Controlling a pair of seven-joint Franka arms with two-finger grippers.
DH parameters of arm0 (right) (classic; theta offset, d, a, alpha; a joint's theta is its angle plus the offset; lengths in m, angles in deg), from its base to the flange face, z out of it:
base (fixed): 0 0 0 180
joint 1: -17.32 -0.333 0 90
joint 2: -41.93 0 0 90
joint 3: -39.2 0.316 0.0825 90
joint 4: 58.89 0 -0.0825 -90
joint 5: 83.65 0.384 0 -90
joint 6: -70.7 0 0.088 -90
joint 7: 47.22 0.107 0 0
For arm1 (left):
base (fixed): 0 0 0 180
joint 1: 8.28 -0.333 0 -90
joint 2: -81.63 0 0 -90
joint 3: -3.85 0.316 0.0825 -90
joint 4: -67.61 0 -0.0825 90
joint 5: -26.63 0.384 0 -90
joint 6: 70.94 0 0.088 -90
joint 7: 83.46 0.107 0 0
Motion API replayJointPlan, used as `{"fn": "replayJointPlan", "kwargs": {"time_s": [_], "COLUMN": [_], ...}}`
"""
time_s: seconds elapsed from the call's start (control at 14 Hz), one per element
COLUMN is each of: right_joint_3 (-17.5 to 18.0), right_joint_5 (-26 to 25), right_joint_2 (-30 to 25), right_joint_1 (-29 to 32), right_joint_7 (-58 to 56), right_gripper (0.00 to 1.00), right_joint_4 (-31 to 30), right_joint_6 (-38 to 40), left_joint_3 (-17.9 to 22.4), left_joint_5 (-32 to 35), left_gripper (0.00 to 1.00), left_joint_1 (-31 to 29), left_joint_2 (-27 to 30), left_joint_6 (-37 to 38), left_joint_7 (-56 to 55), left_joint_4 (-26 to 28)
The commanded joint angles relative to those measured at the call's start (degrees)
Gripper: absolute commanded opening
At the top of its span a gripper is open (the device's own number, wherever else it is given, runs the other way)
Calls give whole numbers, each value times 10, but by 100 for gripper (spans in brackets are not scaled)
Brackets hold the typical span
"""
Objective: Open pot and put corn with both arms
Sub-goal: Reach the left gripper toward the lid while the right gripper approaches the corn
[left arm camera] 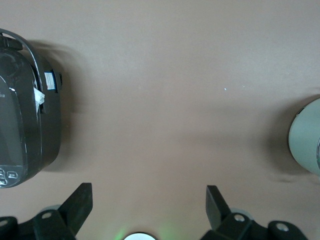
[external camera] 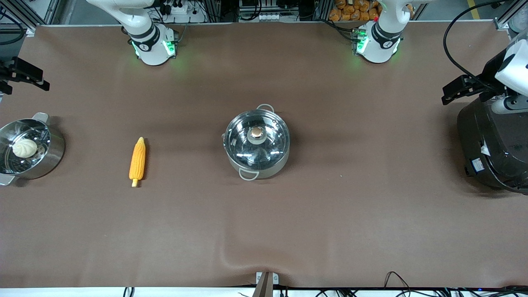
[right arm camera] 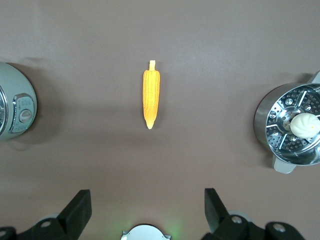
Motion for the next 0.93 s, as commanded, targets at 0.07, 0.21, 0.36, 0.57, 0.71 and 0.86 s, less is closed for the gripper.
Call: {"fn": "replayJointPlan", "kwargs": {"time_s": [0.07,0.21,0.36,0.57,0.71,0.86], "right_joint_3": [-1,-1,-3,-2,-2,-1], "right_joint_5": [-6,-6,-8,0,2,5], "right_joint_2": [7,7,7,27,35,86], "right_joint_1": [-5,-5,-8,2,7,13], "right_joint_7": [1,1,2,-1,-1,-4], "right_gripper": [100,100,100,100,100,100], "right_joint_4": [13,13,13,13,8,13], "right_joint_6": [11,11,11,35,37,52], "left_joint_3": [2,-1,-4,-25,-37,-48], "left_joint_5": [-3,-3,-4,0,-2,-5], "left_gripper": [100,100,100,100,100,100], "left_joint_1": [-2,-3,2,22,39,88], "left_joint_2": [6,1,-3,-29,-42,-62], "left_joint_6": [12,12,11,5,-13,-36], "left_joint_7": [16,16,10,-18,-55,-126], "left_joint_4": [-7,-7,-7,-10,-12,-12]}}
